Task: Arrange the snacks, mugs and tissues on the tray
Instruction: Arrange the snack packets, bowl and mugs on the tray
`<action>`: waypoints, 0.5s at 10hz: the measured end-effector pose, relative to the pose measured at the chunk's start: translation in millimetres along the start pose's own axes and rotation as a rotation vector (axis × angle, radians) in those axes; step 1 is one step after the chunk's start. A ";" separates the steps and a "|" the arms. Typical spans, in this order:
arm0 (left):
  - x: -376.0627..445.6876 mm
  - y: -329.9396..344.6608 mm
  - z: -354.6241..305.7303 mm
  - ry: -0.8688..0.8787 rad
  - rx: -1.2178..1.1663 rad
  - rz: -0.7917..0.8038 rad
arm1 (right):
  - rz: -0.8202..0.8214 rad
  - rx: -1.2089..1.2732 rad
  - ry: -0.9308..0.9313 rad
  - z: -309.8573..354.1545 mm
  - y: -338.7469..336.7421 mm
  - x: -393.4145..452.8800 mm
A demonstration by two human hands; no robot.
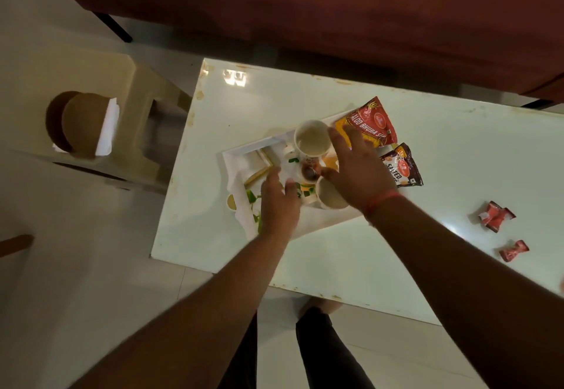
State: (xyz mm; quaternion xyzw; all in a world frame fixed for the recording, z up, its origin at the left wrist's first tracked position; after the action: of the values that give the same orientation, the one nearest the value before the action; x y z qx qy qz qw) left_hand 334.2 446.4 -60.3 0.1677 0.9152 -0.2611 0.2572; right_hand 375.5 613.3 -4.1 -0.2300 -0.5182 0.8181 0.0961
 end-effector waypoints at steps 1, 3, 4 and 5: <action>21.8 4.7 -16.0 -0.096 -0.149 0.134 | 0.140 0.028 -0.010 5.9 3.1 37.5; 39.7 16.7 -30.7 -0.312 -0.369 0.157 | 0.382 -0.036 -0.044 19.3 19.3 71.6; 44.7 14.6 -30.9 -0.251 -0.315 0.181 | 0.307 -0.013 -0.030 17.8 19.4 68.8; 53.8 16.4 -24.5 -0.220 -0.271 0.203 | 0.288 -0.004 -0.022 17.3 18.2 64.8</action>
State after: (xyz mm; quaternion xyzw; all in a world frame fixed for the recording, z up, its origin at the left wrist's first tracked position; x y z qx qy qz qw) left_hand 288.5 482.7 -78.8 0.1933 0.8868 -0.1250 0.4007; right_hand 312.0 616.9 -32.0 -0.2931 -0.4823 0.8250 -0.0283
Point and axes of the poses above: each hand's wrist, its own x-axis towards the middle knuckle, its own y-axis out of the palm, z = x × y, the point moved 7 cm from there along x, towards the middle knuckle, and after that the axes turned 1 degree about z, right-handed, at the moved point
